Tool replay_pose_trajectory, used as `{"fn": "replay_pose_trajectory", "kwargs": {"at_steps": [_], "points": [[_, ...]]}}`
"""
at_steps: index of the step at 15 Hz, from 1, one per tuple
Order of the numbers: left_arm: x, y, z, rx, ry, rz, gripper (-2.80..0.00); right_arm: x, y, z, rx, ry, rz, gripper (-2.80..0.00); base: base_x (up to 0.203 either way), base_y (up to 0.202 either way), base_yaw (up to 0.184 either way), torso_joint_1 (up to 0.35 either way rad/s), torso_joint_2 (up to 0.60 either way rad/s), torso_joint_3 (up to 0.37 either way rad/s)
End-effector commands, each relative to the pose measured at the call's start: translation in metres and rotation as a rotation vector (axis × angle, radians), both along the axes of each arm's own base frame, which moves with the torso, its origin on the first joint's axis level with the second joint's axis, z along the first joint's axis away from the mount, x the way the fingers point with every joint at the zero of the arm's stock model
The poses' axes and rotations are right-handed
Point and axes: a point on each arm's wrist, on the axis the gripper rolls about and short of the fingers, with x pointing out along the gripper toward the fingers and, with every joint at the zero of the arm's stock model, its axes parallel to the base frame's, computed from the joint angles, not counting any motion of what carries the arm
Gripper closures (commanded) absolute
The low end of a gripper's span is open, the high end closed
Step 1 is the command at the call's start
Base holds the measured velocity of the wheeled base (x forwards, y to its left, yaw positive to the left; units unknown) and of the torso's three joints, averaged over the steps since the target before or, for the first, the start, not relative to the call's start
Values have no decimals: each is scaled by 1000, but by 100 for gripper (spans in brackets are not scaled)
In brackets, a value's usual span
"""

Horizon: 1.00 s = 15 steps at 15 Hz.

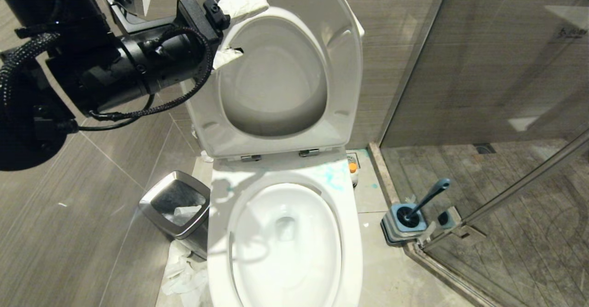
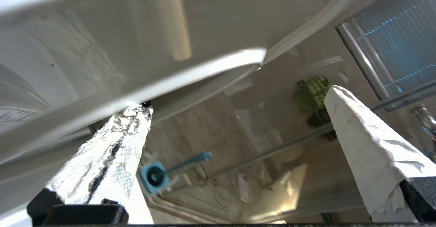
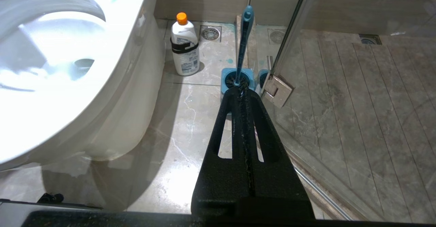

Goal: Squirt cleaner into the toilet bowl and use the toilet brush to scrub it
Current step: Use the left hand to lift the toilet lid slightly

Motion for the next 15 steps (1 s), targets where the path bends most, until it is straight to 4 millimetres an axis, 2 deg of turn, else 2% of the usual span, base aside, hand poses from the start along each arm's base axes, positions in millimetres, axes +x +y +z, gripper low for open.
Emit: {"fn": "replay_pose_trajectory", "kwargs": {"at_steps": [1, 11, 15], "points": [[13, -4, -3, 23, -19, 44, -280, 0, 0, 0, -1, 0, 1, 0, 0, 0, 0, 0, 0, 0], [49, -15, 3, 24, -110, 350, -280, 0, 0, 0, -1, 0, 1, 0, 0, 0, 0, 0, 0, 0], [62, -26, -6, -3, -151, 422, -280, 0, 0, 0, -1, 0, 1, 0, 0, 0, 0, 0, 0, 0]]}}
